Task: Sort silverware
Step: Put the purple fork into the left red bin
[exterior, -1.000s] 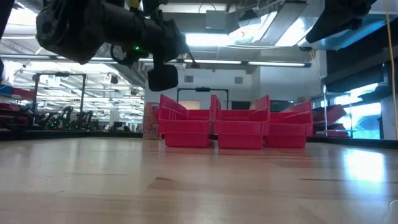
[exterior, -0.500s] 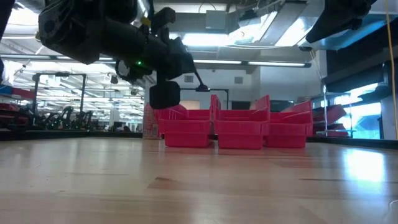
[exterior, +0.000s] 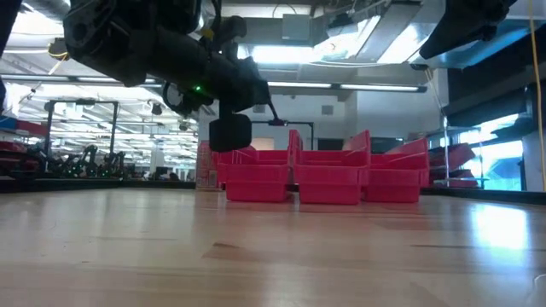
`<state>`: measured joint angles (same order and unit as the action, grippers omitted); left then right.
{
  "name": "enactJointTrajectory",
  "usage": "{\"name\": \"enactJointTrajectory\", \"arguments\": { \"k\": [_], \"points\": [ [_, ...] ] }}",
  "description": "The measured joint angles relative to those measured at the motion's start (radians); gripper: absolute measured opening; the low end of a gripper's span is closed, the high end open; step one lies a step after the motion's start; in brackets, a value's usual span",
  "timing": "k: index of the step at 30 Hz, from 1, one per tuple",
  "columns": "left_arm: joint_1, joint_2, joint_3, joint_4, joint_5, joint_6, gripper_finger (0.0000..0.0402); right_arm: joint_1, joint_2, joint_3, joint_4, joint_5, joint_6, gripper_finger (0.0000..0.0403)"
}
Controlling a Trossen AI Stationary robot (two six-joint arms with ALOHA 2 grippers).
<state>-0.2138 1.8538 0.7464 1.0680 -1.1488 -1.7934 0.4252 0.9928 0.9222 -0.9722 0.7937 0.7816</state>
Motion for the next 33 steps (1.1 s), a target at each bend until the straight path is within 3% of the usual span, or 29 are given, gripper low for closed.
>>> {"name": "enactJointTrajectory", "arguments": {
  "k": [8,14,20,33],
  "points": [
    [0.02,0.0,0.0,-0.081,0.033,-0.135,0.0,0.0,0.0,0.0,-0.003,0.0,-0.001,0.0053],
    [0.036,0.0,0.0,-0.148,0.093,-0.166,0.0,0.0,0.0,0.0,-0.004,0.0,-0.001,0.0053],
    [0.039,0.0,0.0,-0.189,0.091,-0.165,0.0003,0.0,0.0,0.0,-0.004,0.0,-0.001,0.0053],
    [0.04,0.0,0.0,-0.199,0.089,-0.163,0.0078,0.0,0.035,0.0,-0.001,-0.028,0.0,0.0053]
  ]
}}
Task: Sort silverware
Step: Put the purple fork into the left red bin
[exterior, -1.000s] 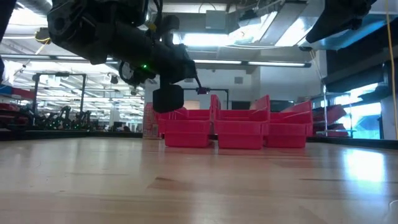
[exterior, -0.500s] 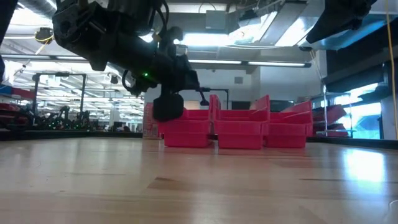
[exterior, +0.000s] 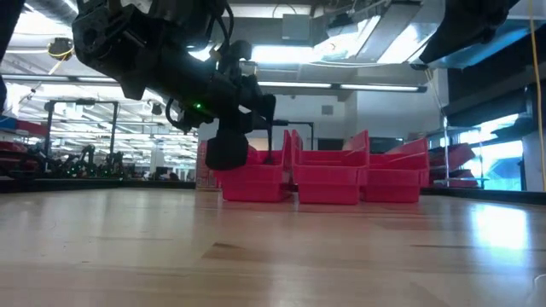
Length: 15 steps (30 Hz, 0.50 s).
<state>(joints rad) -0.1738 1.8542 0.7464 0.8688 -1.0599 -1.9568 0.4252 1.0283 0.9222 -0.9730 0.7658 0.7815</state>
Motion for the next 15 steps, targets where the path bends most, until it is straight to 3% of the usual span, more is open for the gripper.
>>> {"name": "enactJointTrajectory", "arguments": {
  "k": [15],
  "points": [
    [0.0,0.0,0.0,-0.07,0.099,-0.011,0.0117,0.0,0.067,0.0,0.007,-0.018,0.0,0.0053]
  ]
}}
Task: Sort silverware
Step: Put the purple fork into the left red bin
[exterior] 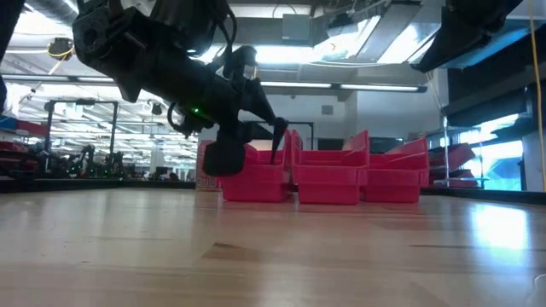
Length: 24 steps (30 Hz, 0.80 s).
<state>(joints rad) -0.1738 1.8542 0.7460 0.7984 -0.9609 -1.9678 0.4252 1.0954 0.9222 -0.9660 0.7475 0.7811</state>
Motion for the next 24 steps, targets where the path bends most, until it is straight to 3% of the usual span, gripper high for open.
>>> {"name": "enactJointTrajectory", "arguments": {
  "k": [18,24],
  "points": [
    [-0.043,0.0,0.0,-0.109,0.079,0.116,0.0118,0.0,0.0,0.0,0.022,-0.016,0.0,0.0053],
    [-0.043,-0.003,-0.032,-0.126,0.212,0.151,0.0118,0.0,0.0,0.0,0.021,-0.034,-0.004,0.0053]
  ]
}}
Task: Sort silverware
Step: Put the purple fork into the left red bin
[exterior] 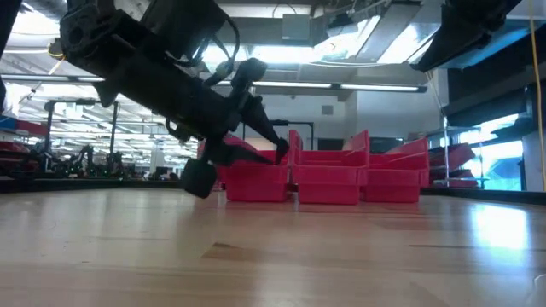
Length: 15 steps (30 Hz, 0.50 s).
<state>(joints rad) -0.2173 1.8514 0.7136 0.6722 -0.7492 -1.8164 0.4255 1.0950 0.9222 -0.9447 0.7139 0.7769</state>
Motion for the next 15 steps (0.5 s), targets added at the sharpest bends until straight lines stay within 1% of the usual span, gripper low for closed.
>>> {"name": "enactJointTrajectory", "arguments": {
  "k": [4,11,15],
  "points": [
    [-0.002,-0.018,-0.028,0.011,0.059,-0.004,0.0118,0.0,0.0,0.0,0.0,0.001,0.0,0.0053],
    [0.009,-0.06,-0.04,-0.008,0.066,0.05,0.0118,0.0,0.0,0.0,0.0,0.009,-0.008,0.0053],
    [0.021,-0.061,-0.04,0.009,0.065,0.035,0.0118,0.0,0.0,0.0,0.002,0.009,-0.023,0.0053]
  ]
}}
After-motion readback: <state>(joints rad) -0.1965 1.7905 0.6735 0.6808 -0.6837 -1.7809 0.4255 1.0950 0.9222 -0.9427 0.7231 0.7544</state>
